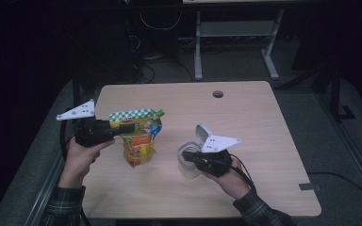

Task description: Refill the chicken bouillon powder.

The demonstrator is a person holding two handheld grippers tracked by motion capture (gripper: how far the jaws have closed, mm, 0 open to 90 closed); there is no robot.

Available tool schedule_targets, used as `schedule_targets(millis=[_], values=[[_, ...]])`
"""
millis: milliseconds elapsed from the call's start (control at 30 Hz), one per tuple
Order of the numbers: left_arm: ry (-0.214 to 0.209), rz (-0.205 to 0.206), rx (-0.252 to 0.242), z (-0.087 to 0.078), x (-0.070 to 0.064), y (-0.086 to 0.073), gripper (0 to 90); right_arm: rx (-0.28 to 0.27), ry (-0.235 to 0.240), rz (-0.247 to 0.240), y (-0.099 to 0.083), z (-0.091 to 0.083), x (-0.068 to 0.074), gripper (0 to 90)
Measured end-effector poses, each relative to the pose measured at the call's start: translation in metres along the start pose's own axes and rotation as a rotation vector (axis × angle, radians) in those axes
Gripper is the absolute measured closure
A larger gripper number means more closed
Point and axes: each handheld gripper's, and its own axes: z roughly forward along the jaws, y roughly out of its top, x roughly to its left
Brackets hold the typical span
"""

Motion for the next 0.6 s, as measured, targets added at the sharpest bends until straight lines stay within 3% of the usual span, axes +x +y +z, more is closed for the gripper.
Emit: schedule_targets(millis=[267,600], values=[[-0.028,-0.006,0.003,0.000,-0.006,0.004,90.0,0.021,-0.012,-0.020,0.013,0.029,0.006,89.9],[-0.066,-0.016,-0.020,0.000,-0.017,0.012,90.0,0.011,-0.049,-0.034,0.026,0.054,0.011,89.9]])
